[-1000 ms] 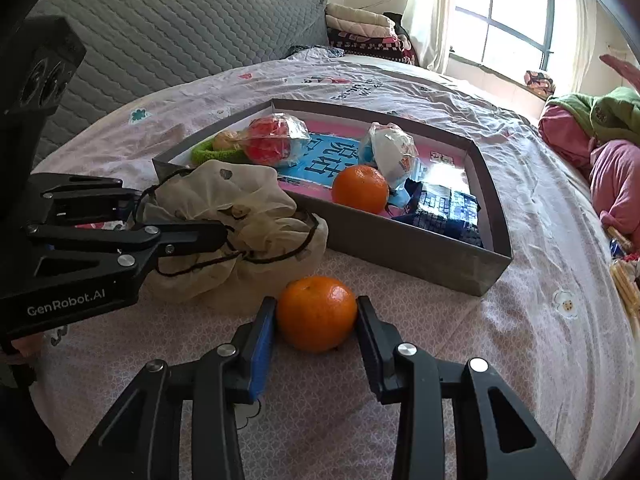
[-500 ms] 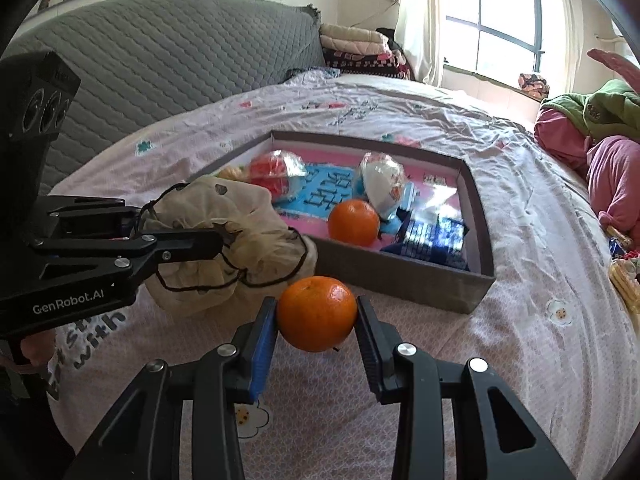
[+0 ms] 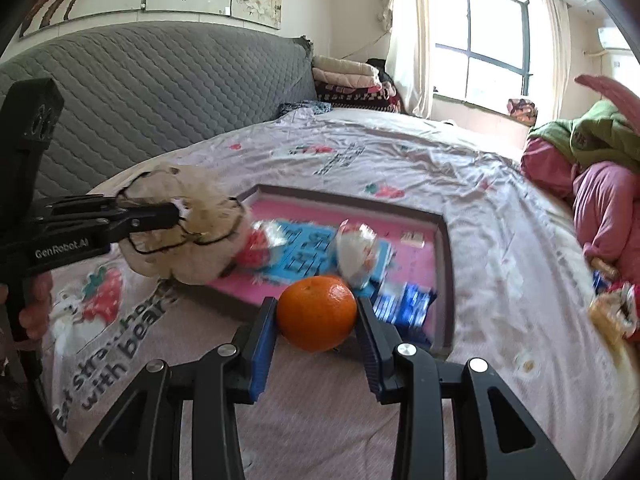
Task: Organize objects
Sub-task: 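Carry the mesh bag over the tray while the right tool carries the orange there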
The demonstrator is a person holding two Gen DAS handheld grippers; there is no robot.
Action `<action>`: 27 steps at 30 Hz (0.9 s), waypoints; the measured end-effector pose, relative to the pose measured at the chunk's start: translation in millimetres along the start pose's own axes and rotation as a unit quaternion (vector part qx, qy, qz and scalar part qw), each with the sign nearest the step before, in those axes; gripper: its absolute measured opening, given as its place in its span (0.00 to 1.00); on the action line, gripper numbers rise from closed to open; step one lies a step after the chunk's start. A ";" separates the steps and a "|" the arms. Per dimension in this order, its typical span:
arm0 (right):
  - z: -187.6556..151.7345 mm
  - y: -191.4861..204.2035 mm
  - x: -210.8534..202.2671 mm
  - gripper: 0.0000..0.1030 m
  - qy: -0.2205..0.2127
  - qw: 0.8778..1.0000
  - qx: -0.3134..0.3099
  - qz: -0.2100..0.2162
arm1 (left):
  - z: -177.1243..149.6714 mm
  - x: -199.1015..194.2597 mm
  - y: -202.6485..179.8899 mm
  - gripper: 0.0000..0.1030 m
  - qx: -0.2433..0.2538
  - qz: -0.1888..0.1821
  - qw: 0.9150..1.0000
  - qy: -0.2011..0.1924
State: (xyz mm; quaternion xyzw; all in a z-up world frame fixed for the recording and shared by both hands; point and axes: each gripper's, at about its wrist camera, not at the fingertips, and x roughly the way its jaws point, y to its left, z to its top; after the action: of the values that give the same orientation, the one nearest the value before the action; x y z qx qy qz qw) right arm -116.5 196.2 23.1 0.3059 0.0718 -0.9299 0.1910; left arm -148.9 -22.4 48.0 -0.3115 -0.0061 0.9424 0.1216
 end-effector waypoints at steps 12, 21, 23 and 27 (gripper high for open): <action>17.0 -32.3 38.9 0.38 0.017 0.999 0.001 -0.039 | 3.6 35.5 50.7 0.16 -0.057 0.039 0.997 0.021; 12.5 -32.6 56.4 0.38 0.032 0.999 -0.005 -0.034 | -4.5 64.9 52.6 0.16 -0.052 0.050 0.996 0.044; 12.1 -31.7 58.3 0.38 0.033 0.999 -0.009 -0.036 | -6.3 68.7 51.5 0.16 -0.052 0.050 0.996 0.048; 12.1 -31.4 63.2 0.38 0.037 0.998 -0.012 -0.041 | -8.8 74.0 48.6 0.16 -0.048 0.050 0.996 0.053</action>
State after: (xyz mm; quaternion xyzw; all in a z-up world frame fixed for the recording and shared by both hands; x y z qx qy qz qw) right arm -182.4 202.3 -4.4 0.3342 0.1025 -0.9242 0.1539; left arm -212.2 -52.9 -6.7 -0.3662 -0.0290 0.9282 0.0593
